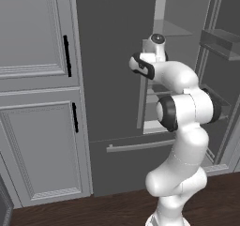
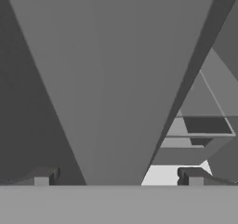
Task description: Grab a lemon wedge from the fridge and one ice cube from the ice bowl, and put them in the glass of lemonade.
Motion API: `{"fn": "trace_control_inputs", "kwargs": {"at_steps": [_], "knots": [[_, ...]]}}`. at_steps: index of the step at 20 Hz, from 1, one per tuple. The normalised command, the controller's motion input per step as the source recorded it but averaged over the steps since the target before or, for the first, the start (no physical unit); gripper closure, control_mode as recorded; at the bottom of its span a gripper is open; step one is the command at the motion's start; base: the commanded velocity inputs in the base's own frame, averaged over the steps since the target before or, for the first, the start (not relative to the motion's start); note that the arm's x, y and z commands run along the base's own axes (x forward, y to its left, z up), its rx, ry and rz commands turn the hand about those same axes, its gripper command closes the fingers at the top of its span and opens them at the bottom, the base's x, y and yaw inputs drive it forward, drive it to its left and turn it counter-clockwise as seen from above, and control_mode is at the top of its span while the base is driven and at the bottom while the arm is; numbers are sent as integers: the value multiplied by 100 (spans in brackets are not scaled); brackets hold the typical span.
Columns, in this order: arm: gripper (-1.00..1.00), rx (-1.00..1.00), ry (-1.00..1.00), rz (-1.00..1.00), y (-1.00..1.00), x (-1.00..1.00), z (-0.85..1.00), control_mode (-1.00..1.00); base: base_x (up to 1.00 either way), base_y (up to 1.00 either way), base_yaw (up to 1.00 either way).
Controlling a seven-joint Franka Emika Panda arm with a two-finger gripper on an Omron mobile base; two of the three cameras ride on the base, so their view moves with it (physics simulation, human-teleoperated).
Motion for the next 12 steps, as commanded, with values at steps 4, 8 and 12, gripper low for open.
{"fn": "trace_control_inputs", "kwargs": {"at_steps": [4,8,12], "knots": [[-100,1,-4,0,0,25,-30,-100,0,0,0],[-100,4,-11,0,0,16,-39,-100,0,0,0],[-100,5,-8,0,0,8,-25,-100,0,0,0]]}}
